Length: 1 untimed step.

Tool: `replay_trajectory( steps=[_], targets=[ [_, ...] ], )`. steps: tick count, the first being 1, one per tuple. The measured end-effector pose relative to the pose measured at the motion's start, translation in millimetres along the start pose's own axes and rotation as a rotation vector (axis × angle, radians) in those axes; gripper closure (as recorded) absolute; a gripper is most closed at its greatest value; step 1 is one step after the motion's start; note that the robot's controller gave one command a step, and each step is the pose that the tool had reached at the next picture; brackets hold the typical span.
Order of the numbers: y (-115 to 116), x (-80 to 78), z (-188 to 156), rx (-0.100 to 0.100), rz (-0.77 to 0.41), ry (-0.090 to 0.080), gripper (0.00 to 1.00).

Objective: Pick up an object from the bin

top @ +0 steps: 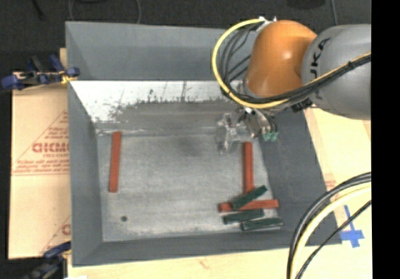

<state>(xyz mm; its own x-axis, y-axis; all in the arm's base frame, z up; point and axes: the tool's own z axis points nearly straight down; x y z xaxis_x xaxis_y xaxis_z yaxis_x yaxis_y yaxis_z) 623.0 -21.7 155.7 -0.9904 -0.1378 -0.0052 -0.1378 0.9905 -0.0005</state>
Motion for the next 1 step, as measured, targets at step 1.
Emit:
replay_trajectory(
  steps=[1],
  targets=[
    [0.8, -0.1, 0.0, -0.002, 0.001, 0.0, 0.0]
  ],
)
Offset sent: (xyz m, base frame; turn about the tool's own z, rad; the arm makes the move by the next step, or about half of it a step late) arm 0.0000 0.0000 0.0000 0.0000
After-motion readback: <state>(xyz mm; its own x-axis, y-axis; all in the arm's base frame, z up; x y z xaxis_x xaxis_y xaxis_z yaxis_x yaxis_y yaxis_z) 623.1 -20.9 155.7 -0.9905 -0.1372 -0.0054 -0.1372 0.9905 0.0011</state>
